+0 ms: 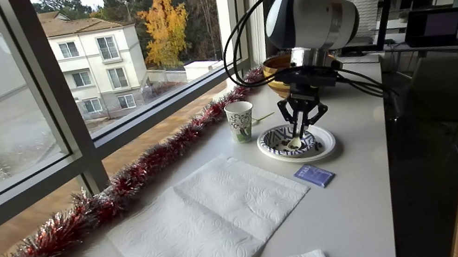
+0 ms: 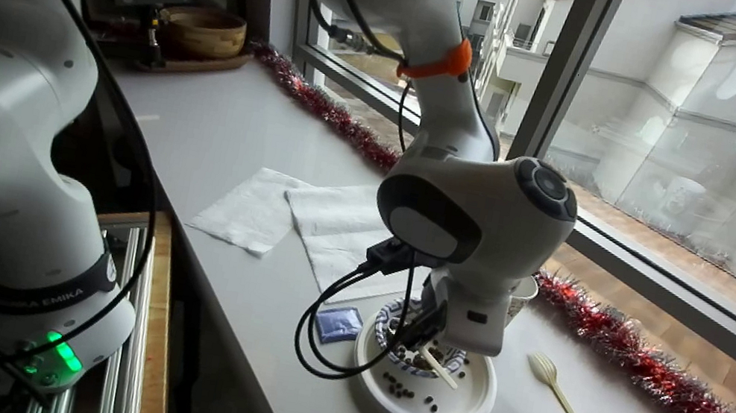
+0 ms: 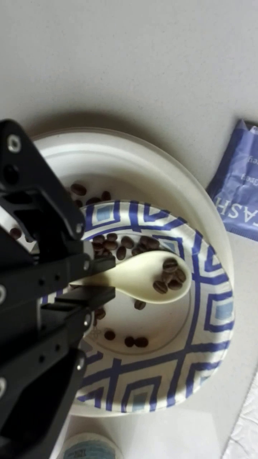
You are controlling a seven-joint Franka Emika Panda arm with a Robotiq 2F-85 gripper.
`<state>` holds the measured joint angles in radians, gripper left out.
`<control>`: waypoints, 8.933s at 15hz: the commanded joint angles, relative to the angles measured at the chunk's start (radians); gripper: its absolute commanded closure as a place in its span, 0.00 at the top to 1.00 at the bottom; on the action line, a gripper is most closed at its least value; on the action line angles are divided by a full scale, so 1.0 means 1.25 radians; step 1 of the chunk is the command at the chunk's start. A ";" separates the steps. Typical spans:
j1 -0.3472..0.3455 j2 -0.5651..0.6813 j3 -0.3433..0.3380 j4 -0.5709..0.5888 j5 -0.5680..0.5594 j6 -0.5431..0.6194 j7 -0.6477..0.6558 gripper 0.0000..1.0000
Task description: Take a scoop out of the bowl using the spoon and empty it into the cup then place the spoon back
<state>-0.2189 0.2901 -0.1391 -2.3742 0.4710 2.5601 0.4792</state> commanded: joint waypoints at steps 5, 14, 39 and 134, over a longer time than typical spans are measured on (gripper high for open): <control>0.001 -0.074 -0.067 0.056 -0.011 -0.150 0.083 0.04; 0.013 -0.036 -0.083 0.270 -0.008 -0.293 0.410 0.04; 0.215 0.018 -0.097 0.271 -0.467 -0.023 0.947 0.04; 0.226 0.155 0.171 0.177 0.228 0.149 0.316 0.48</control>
<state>0.0633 0.5104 0.0777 -2.1538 0.7365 2.7736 0.8710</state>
